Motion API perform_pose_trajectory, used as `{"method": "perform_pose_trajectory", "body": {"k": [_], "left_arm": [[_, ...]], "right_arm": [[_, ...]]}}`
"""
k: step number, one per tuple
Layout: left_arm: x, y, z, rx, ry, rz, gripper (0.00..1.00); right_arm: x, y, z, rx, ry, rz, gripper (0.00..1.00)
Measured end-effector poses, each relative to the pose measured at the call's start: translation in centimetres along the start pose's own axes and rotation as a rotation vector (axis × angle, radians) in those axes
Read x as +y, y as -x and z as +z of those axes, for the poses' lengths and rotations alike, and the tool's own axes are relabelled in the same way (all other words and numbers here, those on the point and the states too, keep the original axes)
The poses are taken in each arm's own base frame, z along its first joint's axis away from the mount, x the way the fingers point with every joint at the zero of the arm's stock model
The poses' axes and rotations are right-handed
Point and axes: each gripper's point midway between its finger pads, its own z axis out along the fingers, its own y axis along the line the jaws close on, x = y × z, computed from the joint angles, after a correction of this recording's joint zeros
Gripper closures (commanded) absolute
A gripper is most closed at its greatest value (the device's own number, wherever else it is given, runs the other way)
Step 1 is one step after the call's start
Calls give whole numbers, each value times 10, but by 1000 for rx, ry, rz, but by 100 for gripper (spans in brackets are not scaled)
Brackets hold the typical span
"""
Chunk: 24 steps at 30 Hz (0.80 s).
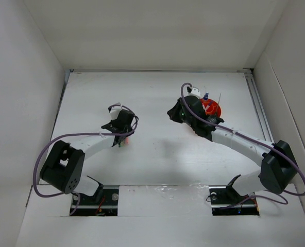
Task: Sort the stationery into containers
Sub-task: Grab a piece of stationery with the left arm
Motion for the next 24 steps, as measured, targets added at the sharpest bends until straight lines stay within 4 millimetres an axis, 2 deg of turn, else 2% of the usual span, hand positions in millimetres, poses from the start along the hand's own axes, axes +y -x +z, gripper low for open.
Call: {"method": "perform_pose_trajectory", "body": {"k": [9,24], "left_arm": [[10,-2,8,2,70,23,72],[14,0,22,8,102,23,81]], "right_arm": [[2,-4,-1,17,15,0,100],[2,-4,0,21,16,3,100]]}}
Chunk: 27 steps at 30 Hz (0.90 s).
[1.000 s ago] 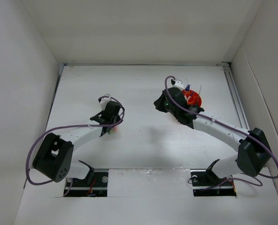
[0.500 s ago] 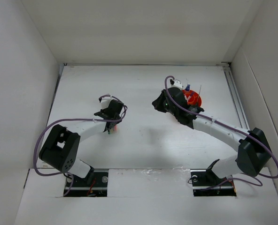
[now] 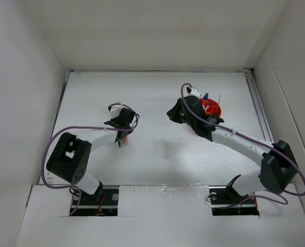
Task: Sort the stationery into containers
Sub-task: Grab a piece of stationery with the left arm
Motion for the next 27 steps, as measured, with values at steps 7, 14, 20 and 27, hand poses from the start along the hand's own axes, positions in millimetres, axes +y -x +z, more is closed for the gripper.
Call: {"method": "perform_pose_trajectory", "body": {"k": [7,14,20,27], "left_arm": [[-7,-2,4,9,-28,4,85],[-12,-6,8,24,-48,12,88],[-23,-8,8,39,-103,14,90],[-37,-12,5,61,-181,28,87]], "right_arm": [[0,0,0,0,0,0,100],[0,0,0,0,0,0,100],[-1,0,0,-2,-3,0,79],[-1,0,0,-1,-3,-3,67]]}}
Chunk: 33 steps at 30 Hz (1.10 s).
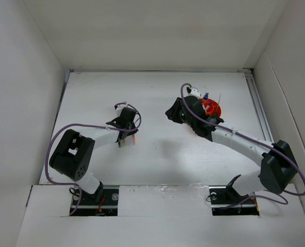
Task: Sort the stationery into containers
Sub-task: Grab a piece of stationery with the left arm, then pass the stationery from the left arm to the right
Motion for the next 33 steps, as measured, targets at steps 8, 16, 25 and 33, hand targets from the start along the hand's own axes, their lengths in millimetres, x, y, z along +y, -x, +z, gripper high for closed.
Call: {"method": "perform_pose_trajectory", "body": {"k": [8,16,25,33], "left_arm": [[-8,-5,-2,24,-46,29,93],[-30,-17,-8,53,-156,71,100],[-83,-8,-50,34,-481,69,100],[-116,-18,-73,54,-703,91,100]], "right_arm": [[-2,-2,2,5,-6,-1,66],[-9,-1,7,17,-15,8,52],[-13,-18,18,105,12,16,44],[-13,-39,29,192,42,13,35]]}}
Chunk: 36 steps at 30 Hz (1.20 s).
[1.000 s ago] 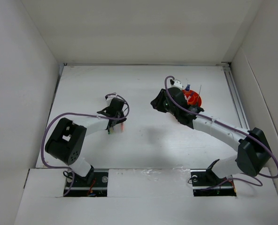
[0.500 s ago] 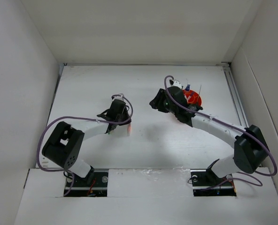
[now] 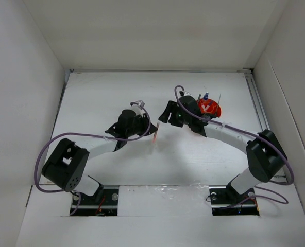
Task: Sort the stationery into containers
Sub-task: Pass the stationery from the left arm to the right
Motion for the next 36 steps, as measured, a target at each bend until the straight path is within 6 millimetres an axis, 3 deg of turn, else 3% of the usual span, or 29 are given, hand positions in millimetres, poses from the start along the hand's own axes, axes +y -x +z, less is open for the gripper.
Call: {"method": "perform_pose_trajectory", "body": {"k": [6,9,12,23,26,35,36], "left_arm": [[-25,-21,9,60,-104,29,100],[-30,-23,11,71,-138,31,100],[-36,-22,10,67,-165,31,100],[-54,-14,8,43,-249,30,100],[-56,-12,8,38,-256,28,100],[-55,-5,10,4,-237,-1,100],[-55,-3,11,-4,-235,-5,100]], "right_arm": [[-6,-14,11,54,-7,-1,35],[-5,-13,11,53,-5,-3,42],[-5,-13,12,51,-4,-4,48],[-17,-16,25,61,-51,0,51],[-16,-15,26,64,-53,0,57],[-16,-12,28,61,-67,-1,59],[-16,-12,29,60,-70,-1,63]]}}
